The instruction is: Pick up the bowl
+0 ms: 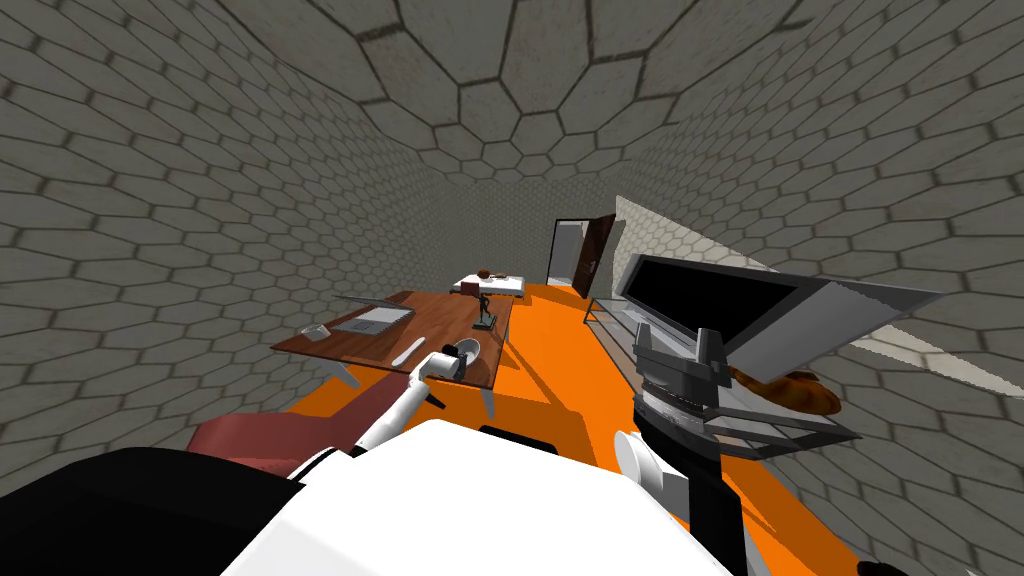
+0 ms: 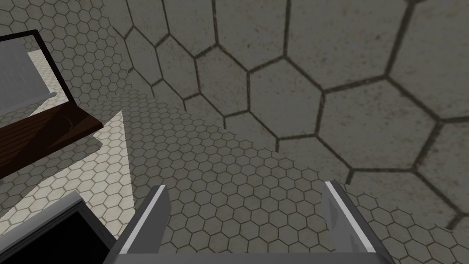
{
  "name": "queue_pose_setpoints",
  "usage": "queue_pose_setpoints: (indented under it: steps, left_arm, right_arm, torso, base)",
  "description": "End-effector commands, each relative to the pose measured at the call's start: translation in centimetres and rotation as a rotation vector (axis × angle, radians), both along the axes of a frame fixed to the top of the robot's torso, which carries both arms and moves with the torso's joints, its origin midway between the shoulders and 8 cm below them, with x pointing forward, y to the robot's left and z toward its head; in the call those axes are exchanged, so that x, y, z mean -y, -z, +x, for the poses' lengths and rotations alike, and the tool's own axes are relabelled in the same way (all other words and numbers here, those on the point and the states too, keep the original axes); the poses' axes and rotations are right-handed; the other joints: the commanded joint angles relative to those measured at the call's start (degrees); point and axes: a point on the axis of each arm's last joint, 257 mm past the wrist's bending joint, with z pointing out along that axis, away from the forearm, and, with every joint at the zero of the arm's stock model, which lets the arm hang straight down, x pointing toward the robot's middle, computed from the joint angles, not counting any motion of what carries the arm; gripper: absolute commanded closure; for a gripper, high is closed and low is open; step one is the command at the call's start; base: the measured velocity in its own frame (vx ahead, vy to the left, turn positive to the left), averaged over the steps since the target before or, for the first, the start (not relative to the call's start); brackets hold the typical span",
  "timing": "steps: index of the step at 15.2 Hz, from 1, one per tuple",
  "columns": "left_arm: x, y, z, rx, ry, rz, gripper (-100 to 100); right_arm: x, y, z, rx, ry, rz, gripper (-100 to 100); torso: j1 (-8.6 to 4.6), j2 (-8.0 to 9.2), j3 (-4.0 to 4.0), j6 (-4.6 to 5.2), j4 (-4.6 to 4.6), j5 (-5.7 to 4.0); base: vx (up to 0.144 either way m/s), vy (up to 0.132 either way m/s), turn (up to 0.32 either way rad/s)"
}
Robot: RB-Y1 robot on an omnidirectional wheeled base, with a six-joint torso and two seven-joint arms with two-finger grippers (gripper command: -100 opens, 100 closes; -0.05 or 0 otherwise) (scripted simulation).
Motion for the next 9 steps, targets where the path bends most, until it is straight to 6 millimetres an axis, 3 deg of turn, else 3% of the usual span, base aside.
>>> queue_pose_setpoints:
  steps: [1, 9]
  left_arm:
    - [0.0, 0.0, 0.0, 0.000, 0.000, 0.000, 100]
    - [-0.1, -1.0, -0.9, -0.001, 0.008, -0.001, 100]
  right_arm:
    - [0.0, 0.0, 0.0, 0.000, 0.000, 0.000, 0]
    - [0.0, 0.0, 0.0, 0.000, 0.000, 0.000, 0]
  torso:
    - [0.00, 0.00, 0.00, 0.00, 0.00, 0.00]
    - [-0.16, -0.10, -0.02, 0.01, 0.04, -0.10]
  base:
    - [0.000, 0.000, 0.000]
    - [0.012, -0.008, 0.020]
